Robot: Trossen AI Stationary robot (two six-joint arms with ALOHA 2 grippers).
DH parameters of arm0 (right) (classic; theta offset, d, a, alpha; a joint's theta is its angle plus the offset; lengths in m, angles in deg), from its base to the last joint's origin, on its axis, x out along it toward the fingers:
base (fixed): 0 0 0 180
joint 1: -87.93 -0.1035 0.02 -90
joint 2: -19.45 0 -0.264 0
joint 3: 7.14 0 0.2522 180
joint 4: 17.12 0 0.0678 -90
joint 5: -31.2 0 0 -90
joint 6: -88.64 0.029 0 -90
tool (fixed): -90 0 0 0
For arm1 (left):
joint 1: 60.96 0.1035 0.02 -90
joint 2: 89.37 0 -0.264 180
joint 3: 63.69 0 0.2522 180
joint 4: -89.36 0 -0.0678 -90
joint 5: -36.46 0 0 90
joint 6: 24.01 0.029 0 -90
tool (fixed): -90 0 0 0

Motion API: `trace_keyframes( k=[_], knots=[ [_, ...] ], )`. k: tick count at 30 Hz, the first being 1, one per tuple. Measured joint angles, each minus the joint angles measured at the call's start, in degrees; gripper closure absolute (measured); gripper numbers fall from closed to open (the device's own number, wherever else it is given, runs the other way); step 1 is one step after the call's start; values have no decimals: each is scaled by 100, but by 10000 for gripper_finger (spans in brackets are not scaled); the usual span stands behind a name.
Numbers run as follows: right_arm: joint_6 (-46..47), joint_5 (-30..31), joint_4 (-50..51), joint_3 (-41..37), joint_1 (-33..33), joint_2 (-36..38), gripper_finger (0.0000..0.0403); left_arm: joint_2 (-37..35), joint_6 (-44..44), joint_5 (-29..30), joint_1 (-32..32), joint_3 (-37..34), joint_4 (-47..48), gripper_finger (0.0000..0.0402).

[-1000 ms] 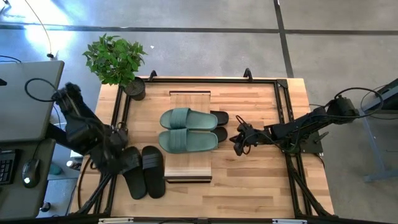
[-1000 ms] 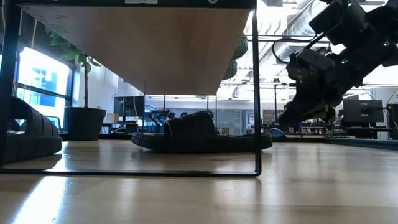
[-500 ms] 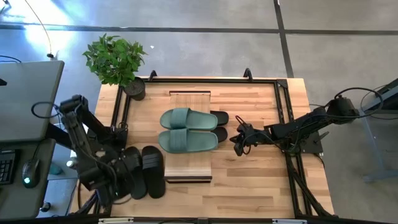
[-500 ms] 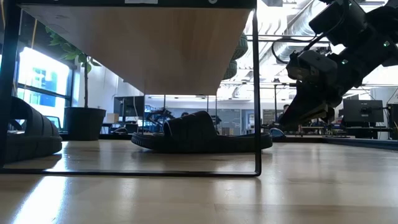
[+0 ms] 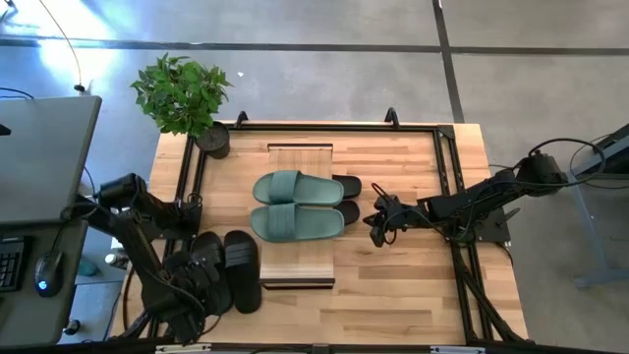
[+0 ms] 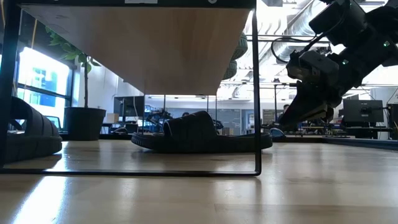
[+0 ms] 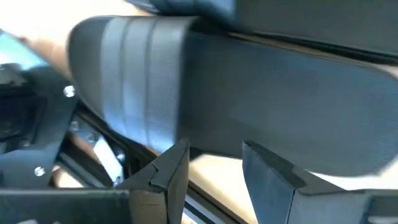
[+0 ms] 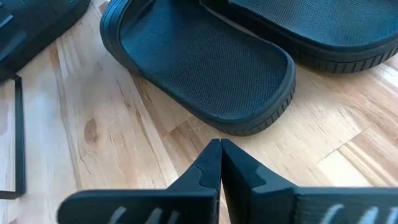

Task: Pick and place slides into the shelf
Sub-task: Put the black slipper under the shelf

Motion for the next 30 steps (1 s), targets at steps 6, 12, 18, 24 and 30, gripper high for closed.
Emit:
trace_keyframes(
  k=[6,12,18,24,30],
  knots=[
    [-103,0,1,0,-1,0,403,454,-482,-110,1,-2,529,268],
    [-105,-19,0,0,0,0,403,780,-617,-210,0,-2,653,268],
    [-105,-15,0,0,0,0,403,1032,-651,-233,0,-2,847,268],
    [-105,-9,0,0,0,0,403,1224,-680,-252,0,2,1232,268],
    [-99,-9,0,0,0,0,403,1251,-809,-259,0,2,1247,299]
  ],
)
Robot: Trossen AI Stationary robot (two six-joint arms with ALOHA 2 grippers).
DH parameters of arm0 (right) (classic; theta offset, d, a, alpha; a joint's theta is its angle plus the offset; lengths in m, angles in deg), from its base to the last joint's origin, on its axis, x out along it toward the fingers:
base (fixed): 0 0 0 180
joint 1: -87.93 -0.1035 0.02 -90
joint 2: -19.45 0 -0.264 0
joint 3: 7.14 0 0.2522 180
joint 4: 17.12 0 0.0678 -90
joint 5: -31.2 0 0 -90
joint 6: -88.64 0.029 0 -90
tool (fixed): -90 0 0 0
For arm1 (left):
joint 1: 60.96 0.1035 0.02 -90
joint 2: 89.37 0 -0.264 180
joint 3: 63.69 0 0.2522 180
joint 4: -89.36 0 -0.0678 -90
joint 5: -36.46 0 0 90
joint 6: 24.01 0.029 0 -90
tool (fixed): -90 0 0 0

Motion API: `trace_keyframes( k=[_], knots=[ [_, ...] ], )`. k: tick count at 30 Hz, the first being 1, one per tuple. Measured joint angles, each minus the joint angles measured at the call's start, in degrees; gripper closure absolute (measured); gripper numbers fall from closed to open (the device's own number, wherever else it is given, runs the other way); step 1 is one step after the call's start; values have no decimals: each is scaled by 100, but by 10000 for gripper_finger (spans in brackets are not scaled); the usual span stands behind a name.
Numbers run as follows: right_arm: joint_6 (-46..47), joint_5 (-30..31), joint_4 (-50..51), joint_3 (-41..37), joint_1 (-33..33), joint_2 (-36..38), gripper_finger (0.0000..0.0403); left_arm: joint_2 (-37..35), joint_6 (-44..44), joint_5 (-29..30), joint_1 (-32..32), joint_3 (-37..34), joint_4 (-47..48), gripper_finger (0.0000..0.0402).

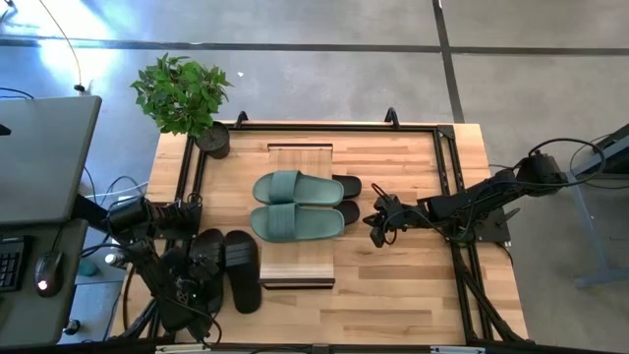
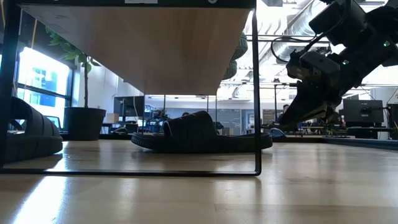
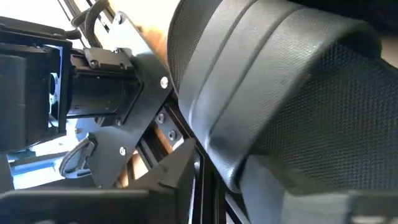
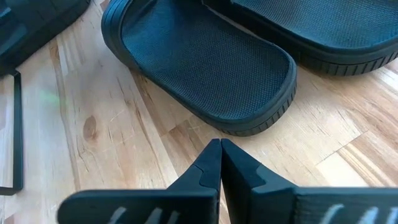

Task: Pick and place slides into the shelf
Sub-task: Put the black slipper under the shelf

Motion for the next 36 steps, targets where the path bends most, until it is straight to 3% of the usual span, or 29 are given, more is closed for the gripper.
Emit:
trace_keyframes(
  k=[6,16,25,36],
  knots=[
    [-1,-1,0,0,-1,0,403,0,-56,-30,0,-2,-14,390],
    [96,-15,-2,0,-2,0,403,-198,-994,-335,-2,255,245,395],
    [144,-284,-7,0,-2,0,403,-767,-1764,135,-102,646,262,399],
    [113,-743,-84,-2,-1,61,403,-1213,-1841,326,-269,1114,259,401]
  ],
)
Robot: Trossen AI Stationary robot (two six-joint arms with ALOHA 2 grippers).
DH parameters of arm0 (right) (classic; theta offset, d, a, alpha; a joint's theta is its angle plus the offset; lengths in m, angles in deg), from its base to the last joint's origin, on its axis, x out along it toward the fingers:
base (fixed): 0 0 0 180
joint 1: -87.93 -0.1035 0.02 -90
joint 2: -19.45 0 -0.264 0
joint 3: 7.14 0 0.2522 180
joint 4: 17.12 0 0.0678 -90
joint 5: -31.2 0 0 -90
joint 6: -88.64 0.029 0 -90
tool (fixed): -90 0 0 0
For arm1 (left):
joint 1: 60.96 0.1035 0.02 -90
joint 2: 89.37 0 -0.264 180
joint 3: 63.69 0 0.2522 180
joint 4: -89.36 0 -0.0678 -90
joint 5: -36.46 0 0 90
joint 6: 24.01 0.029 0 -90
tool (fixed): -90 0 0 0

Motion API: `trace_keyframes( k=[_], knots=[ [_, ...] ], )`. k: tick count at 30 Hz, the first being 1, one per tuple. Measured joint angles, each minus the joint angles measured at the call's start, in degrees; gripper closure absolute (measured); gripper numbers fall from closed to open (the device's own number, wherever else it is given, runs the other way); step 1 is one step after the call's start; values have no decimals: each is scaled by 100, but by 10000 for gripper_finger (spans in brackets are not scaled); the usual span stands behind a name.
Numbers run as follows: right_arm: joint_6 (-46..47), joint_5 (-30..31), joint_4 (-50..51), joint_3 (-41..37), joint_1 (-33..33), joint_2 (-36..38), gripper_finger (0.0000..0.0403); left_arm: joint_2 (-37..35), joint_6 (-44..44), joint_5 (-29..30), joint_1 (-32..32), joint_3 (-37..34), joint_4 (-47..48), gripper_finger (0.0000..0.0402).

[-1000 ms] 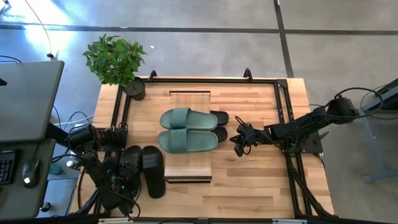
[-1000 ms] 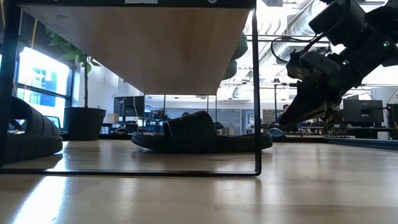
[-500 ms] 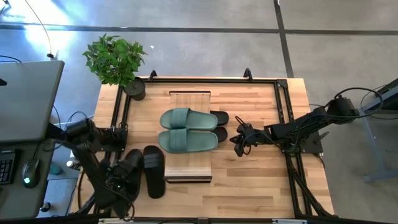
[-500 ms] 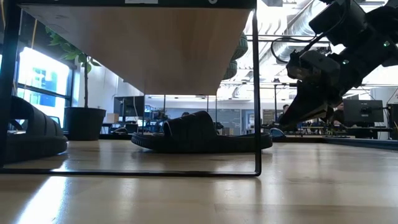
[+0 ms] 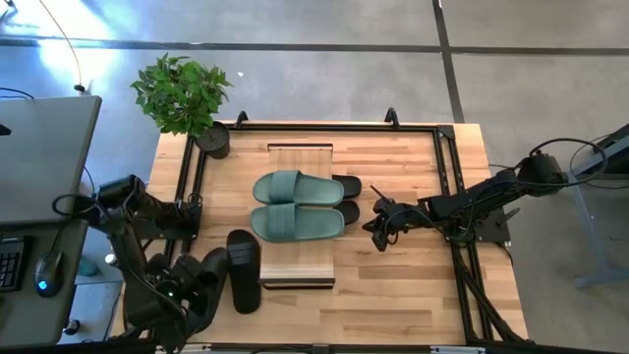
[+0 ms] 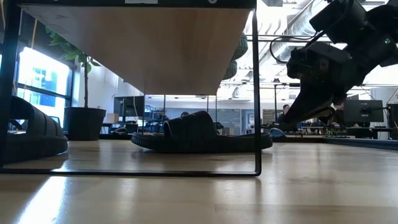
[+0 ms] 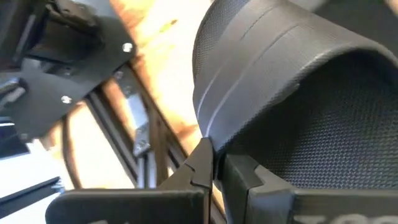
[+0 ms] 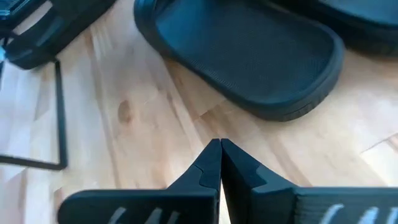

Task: Pick and place slides into the shelf
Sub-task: Put the black slipper under the shelf

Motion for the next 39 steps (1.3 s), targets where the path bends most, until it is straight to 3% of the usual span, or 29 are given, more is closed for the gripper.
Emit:
trace_keyframes(
  k=[18,32,35,39],
  knots=[
    [32,-582,-121,0,-2,420,403,-964,561,1181,7,867,3,401],
    [-35,-922,-93,0,-1,1720,403,-1579,668,3016,19,1501,-1,401],
    [-188,-919,-32,34,-1,2101,403,-1617,808,3151,272,1631,3,401],
    [-644,-906,215,486,-2,2483,402,-1611,1650,3156,855,1900,1,401]
  ],
)
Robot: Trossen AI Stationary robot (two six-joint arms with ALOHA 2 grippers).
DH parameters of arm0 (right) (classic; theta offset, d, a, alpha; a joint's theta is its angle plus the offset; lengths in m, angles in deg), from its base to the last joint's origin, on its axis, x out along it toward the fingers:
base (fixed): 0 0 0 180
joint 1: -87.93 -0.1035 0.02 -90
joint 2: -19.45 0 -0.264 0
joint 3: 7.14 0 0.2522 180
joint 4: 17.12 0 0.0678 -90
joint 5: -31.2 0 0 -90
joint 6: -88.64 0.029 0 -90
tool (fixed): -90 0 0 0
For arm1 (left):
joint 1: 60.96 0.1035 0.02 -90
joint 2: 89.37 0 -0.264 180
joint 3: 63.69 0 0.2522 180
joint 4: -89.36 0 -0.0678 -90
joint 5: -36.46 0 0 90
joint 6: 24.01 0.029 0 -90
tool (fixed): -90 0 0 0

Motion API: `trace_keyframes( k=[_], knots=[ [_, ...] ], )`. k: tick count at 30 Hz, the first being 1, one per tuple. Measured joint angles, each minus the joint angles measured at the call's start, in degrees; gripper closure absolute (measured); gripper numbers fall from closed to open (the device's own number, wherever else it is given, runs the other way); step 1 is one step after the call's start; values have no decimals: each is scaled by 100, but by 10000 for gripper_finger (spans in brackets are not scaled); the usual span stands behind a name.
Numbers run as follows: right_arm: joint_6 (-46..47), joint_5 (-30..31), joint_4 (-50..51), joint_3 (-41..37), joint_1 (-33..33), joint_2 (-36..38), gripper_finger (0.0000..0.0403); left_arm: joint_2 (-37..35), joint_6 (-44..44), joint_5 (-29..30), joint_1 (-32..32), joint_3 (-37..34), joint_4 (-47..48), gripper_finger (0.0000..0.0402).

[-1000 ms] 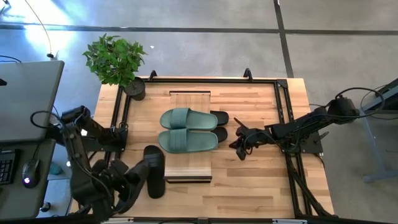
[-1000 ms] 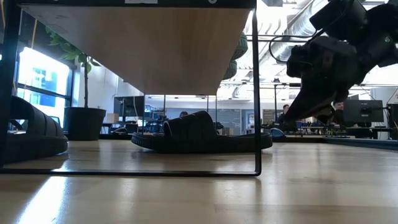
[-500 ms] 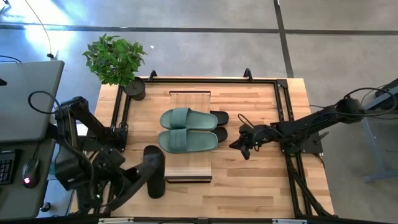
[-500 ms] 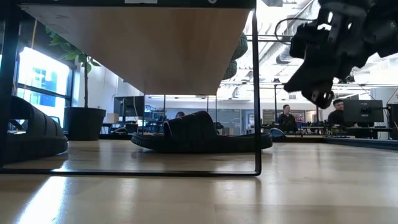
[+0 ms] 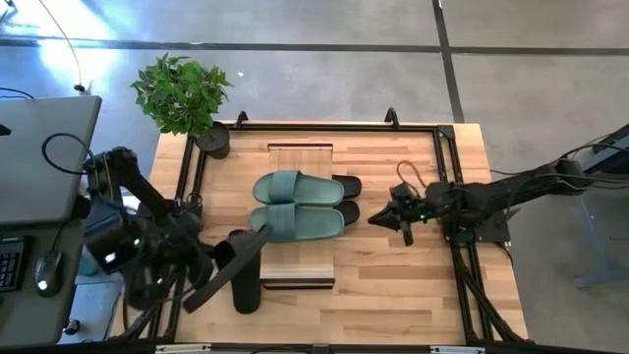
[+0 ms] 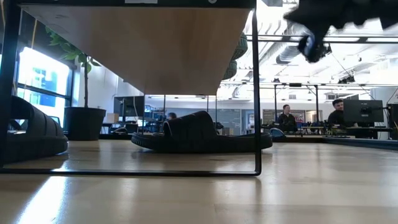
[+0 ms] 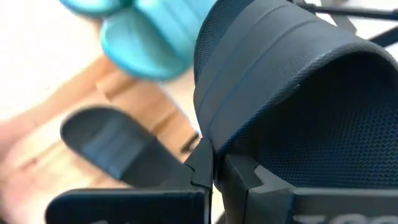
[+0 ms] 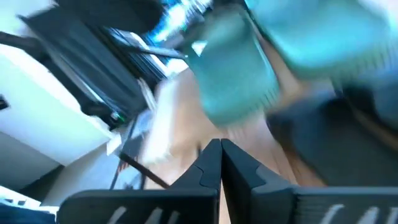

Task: Pick and place slides into the shelf
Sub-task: Put the black slipper under the shelf

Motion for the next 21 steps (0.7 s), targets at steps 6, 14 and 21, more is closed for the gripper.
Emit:
trace_keyframes(
  k=[6,14,21],
  knots=[
    [-1229,59,1913,1737,0,24,382,45,1434,-114,1214,448,-2,401],
    [-2994,652,4633,4700,-116,-978,317,46,2843,-248,2436,743,-127,401],
    [-4340,940,5469,6577,-286,-2522,280,46,3977,-394,3172,743,-946,401]
  ],
)
